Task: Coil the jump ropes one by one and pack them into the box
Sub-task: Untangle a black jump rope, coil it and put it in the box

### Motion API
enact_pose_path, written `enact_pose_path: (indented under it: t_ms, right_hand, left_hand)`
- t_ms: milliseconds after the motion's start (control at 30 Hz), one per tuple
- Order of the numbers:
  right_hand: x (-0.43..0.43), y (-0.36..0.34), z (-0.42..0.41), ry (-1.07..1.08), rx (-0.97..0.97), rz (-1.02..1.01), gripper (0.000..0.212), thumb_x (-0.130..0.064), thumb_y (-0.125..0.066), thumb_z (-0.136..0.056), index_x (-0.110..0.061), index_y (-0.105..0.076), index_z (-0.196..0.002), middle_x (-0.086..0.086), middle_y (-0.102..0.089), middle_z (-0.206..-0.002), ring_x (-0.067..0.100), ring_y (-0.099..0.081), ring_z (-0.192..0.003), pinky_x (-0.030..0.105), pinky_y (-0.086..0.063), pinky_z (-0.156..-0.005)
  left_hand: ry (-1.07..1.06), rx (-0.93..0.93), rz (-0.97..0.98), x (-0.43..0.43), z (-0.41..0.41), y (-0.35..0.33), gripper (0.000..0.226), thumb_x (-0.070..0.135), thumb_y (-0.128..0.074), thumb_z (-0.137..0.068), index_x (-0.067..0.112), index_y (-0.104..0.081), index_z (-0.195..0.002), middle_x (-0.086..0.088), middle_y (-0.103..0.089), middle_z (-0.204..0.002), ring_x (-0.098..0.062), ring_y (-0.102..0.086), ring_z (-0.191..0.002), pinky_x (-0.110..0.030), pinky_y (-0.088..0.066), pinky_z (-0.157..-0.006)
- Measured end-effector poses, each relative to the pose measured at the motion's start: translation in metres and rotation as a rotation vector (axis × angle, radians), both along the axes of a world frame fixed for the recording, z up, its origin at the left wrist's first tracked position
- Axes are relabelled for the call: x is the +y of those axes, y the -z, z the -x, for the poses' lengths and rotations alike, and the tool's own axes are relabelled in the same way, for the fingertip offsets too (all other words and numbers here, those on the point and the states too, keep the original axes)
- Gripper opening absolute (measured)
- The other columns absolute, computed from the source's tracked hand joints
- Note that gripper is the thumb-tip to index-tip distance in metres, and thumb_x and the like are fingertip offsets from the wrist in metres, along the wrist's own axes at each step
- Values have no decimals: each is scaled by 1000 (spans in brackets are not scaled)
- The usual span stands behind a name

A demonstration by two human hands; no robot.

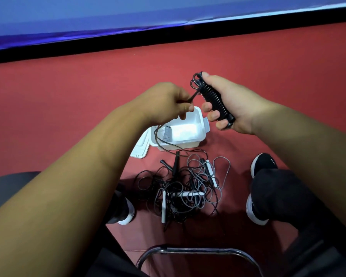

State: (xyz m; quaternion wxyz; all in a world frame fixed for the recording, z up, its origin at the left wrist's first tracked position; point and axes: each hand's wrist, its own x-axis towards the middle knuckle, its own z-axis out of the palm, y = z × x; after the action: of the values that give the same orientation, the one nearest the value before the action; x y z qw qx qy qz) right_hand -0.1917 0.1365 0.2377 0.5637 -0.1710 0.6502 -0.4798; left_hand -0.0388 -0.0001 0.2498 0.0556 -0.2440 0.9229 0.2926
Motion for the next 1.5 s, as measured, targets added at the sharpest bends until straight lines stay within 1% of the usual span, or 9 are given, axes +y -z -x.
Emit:
enact_pose_path:
  t_ms: [133, 267, 500, 600, 767, 900, 1200, 1367, 1500]
  right_hand:
    - [1, -2, -5, 6, 59, 23, 46, -70, -66, -93, -25, -61, -102, -1, -56, -72, 14, -39, -50, 25, -22, -50]
    - [-1, -1, -5, -38, 221, -6, 57, -69, -57, -95, -16, -73, -106, 1, -56, -71, 18, -41, -49, 25, -28, -48]
    - [-2, 5, 3, 20, 246, -63, 54, -69, -52, -97, -18, -68, -100, 0, -55, -70, 15, -41, -47, 23, -26, -47]
    - [-2, 5, 6, 27, 196, -61, 51, -68, -54, -98, -18, -67, -100, -1, -55, -71, 15, -40, -47, 22, -24, -48]
    - [1, 5, 1, -78, 82, -15, 52, -65, -56, -99, -15, -67, -109, 1, -55, -72, 15, -39, -51, 23, -22, -47]
    - [2, 1, -2, -111, 6, 16, 55, -66, -53, -102, -13, -66, -112, 1, -54, -73, 14, -38, -53, 22, -22, -46]
    - [6, -2, -6, -188, -12, 19, 64, -65, -54, -103, -5, -68, -119, 3, -55, -75, 14, -42, -55, 23, -26, -47]
    - [12, -3, -6, -272, -250, 22, 62, -68, -49, -100, -9, -61, -117, -3, -47, -73, 7, -36, -53, 23, -17, -46]
    - [17, -2, -7, -282, -362, 26, 62, -67, -43, -102, -9, -60, -117, -3, -44, -73, 5, -36, -51, 22, -16, -47]
  left_hand:
    - [-60, -66, -60, 4, 0, 2, 21, 29, -54, -108, 17, -70, -106, 3, -79, -81, -12, -70, -60, -32, -59, -59]
    - [-275, 5, -408, 12, -1, 4, 24, 18, -42, -113, 2, -59, -116, -19, -74, -75, -29, -70, -56, -36, -59, -51]
    - [-352, 349, -853, 6, 2, 12, 24, 24, -53, -110, 8, -67, -98, -3, -68, -76, -16, -64, -64, -30, -54, -72]
    - [-374, 373, -812, 4, 4, 11, 32, 37, -55, -109, 8, -69, -109, -1, -59, -76, -12, -38, -55, -29, -43, -62]
    - [-349, 378, -475, 1, -2, 2, 33, 41, -53, -108, 33, -64, -139, 5, -75, -89, 1, -53, -51, -25, -41, -54]
    - [-277, 367, -500, 0, -6, 1, 30, 36, -59, -107, 33, -70, -134, 20, -74, -86, -3, -45, -55, -26, -42, -55]
    - [-295, 367, -492, 0, -9, -7, 21, 19, -70, -100, 20, -79, -119, 11, -78, -83, 7, -55, -58, -21, -37, -57]
    - [-186, 356, -514, -4, -12, -15, 22, 9, -68, -99, 12, -78, -119, 9, -78, -92, 0, -69, -82, -13, -49, -75]
    - [-86, 276, -359, -5, -12, -23, 19, 15, -67, -102, 21, -80, -115, 13, -72, -78, 4, -59, -69, -14, -46, -66]
